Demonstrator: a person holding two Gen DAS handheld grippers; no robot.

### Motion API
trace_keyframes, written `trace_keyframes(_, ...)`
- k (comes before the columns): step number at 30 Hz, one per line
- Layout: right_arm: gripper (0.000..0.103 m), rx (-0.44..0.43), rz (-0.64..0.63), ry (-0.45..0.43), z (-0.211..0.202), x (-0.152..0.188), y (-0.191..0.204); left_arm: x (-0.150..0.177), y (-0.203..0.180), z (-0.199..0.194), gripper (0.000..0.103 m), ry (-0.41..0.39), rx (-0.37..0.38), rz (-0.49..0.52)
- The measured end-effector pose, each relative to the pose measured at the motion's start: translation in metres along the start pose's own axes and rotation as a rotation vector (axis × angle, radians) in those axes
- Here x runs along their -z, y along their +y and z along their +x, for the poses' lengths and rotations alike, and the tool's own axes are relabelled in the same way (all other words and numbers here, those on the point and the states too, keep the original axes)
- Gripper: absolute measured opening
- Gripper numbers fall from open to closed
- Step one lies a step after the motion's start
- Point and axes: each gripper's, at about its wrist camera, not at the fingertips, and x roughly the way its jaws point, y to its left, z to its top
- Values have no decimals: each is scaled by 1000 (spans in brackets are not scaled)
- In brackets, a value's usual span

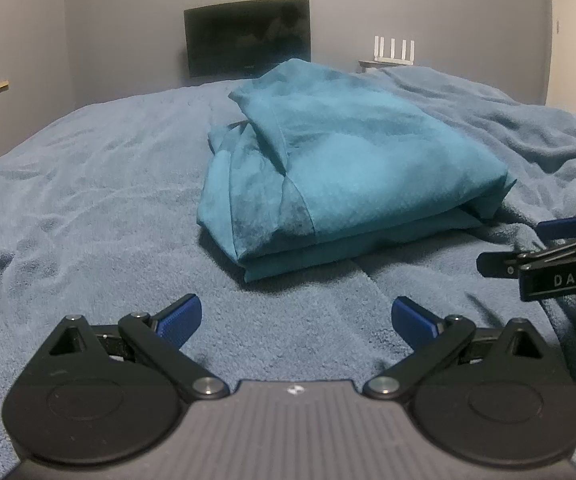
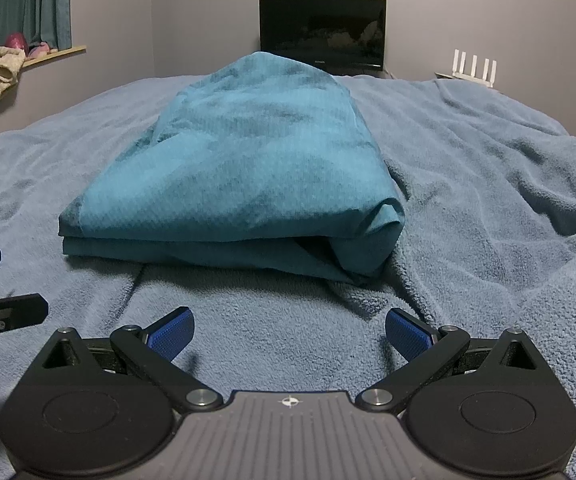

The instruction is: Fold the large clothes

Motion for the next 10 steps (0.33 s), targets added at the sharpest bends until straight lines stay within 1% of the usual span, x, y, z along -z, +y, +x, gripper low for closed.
trace_keyframes(4, 103, 0, 0, 2, 0, 0, -1, 0, 1, -1, 102, -2, -4, -6)
trace_keyframes(10, 103, 0, 0, 4, 1, 0, -2, 0, 2, 0, 102, 5, 11, -8)
